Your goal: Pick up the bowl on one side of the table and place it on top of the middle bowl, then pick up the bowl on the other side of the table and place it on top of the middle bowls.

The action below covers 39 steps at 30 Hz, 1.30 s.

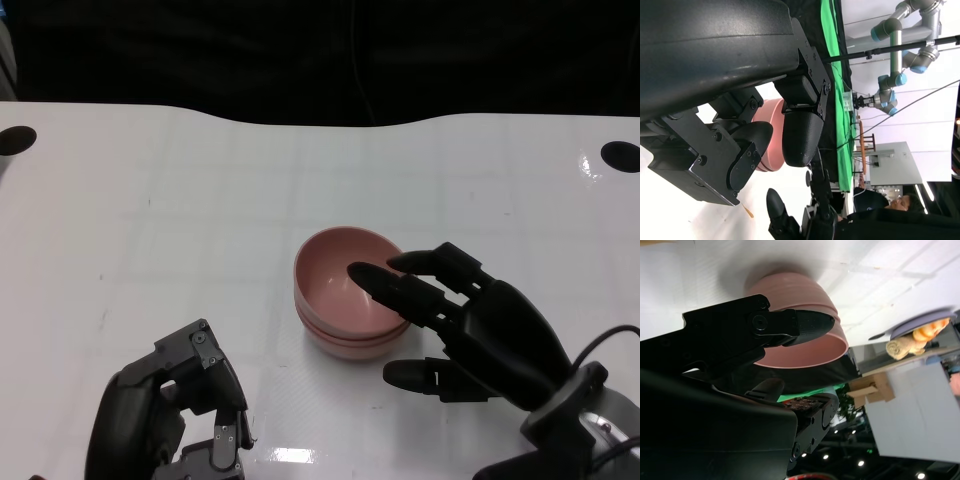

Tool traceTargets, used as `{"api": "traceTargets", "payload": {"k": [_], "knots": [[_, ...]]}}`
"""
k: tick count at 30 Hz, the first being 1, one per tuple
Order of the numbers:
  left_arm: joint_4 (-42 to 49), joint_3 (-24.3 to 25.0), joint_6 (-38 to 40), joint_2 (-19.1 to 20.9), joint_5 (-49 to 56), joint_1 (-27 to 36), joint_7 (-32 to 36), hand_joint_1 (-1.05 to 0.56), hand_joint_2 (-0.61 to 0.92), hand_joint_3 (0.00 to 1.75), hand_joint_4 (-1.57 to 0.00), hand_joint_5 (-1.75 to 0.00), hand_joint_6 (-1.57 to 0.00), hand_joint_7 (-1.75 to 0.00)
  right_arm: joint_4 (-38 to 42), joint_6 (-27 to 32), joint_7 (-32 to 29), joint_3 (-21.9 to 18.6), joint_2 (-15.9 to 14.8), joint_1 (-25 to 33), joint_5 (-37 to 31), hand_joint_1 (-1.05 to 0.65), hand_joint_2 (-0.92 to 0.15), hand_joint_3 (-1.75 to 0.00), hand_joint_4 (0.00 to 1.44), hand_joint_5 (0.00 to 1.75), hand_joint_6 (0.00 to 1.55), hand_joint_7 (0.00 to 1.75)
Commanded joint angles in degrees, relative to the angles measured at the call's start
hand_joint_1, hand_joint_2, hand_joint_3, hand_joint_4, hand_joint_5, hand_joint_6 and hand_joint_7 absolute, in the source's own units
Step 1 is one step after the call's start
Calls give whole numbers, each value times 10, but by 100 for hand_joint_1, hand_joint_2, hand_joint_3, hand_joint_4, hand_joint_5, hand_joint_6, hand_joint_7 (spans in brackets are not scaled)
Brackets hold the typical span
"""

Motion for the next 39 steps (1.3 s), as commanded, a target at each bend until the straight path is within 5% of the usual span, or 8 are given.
{"api": "traceTargets", "payload": {"k": [1, 15, 23, 31, 32, 35, 37, 39], "knots": [[-7, 1, 11, 4, -1, 0, 4, 5, 38, 154, -98, -175, -83, -167, -17, -4, -14, -17, -10, 19, 12, -57, -92, -34, 1, 87, 32, 5], [-15, 2, 19, 6, -4, 1, 5, 4, 36, 157, -99, -175, -81, -171, -91, -21, -3, -59, -50, 99, 37, -47, -92, -20, 31, 93, 66, 29], [0, 10, -1, 8, 1, -6, 3, 5, 34, 158, -98, -175, -81, -170, -153, -35, 63, -106, -55, 176, 128, -35, -91, -8, 52, 104, 66, 68], [5, 12, -13, 11, 3, -5, 1, 5, 36, 156, -98, -175, -83, -166, -227, -10, 181, -138, -36, 249, 276, -9, -90, -10, 69, 114, 77, 78], [6, 12, -14, 11, 4, -5, 1, 5, 36, 156, -98, -175, -83, -166, -234, -4, 193, -141, -32, 255, 291, -8, -90, -13, 70, 115, 78, 77], [5, 12, -15, 11, 2, -1, -1, 6, 36, 156, -98, -175, -83, -166, -247, 3, 225, -148, -19, 270, 331, -7, -64, -64, 70, 116, 81, 73], [2, 11, -16, 12, -2, 7, -4, 7, 35, 156, -98, -175, -82, -166, -250, 4, 249, -151, -6, 284, 376, 3, -46, -107, 69, 131, 81, 89], [-3, 9, -13, 11, -8, 13, -6, 7, 34, 157, -97, -175, -82, -165, -246, 1, 264, -156, 3, 287, 392, 5, -40, -122, 72, 140, 80, 101]]}}
